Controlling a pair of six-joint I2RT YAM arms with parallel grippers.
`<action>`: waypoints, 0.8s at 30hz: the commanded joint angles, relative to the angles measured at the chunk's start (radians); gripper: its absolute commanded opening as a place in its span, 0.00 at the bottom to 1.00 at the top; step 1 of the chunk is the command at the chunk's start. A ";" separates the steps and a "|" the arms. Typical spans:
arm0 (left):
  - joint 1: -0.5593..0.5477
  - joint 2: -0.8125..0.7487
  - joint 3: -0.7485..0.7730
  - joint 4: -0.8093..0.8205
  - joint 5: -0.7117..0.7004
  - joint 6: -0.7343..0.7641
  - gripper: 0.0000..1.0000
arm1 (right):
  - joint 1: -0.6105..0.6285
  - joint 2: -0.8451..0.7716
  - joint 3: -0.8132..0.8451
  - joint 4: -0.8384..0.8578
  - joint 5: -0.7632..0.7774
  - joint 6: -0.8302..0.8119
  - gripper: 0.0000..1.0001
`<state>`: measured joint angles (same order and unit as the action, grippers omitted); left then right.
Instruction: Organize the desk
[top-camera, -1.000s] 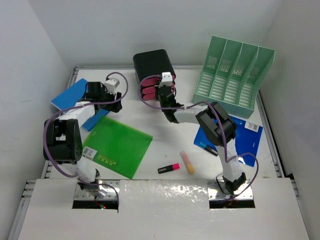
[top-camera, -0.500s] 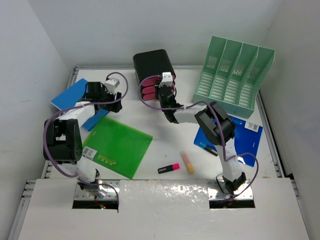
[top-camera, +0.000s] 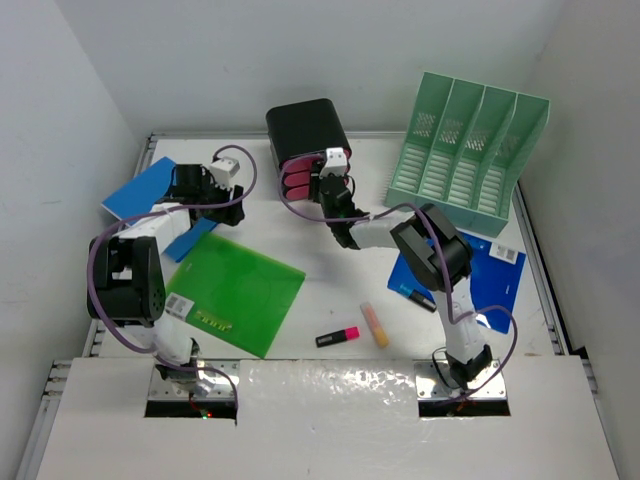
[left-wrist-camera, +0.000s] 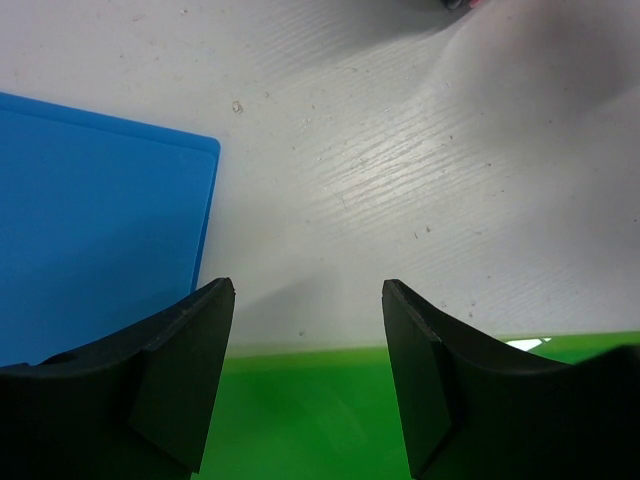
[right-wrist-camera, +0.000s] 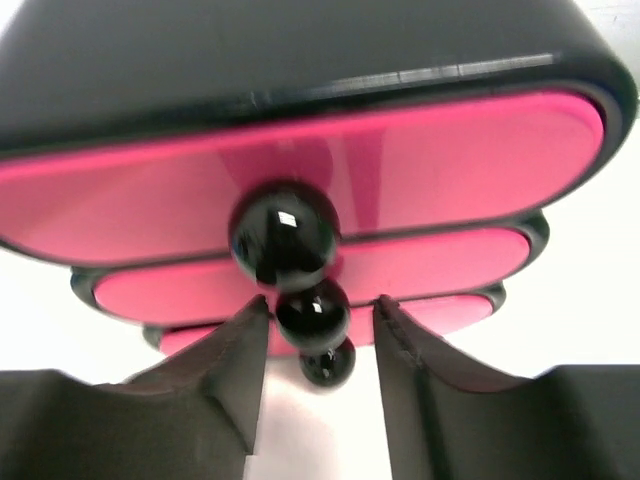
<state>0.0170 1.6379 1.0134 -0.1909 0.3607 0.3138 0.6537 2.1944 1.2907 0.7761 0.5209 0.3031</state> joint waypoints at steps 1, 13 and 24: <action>0.009 0.005 0.039 0.015 0.026 0.010 0.59 | -0.006 -0.088 -0.042 0.032 -0.033 0.021 0.46; 0.009 0.017 0.042 0.011 0.030 0.015 0.59 | -0.008 -0.040 -0.036 -0.121 -0.128 0.076 0.55; 0.009 0.020 0.048 0.002 0.032 0.016 0.59 | -0.008 0.070 0.074 -0.126 -0.036 0.079 0.51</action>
<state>0.0170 1.6569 1.0248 -0.2066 0.3714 0.3172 0.6502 2.2520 1.3048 0.6270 0.4412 0.3779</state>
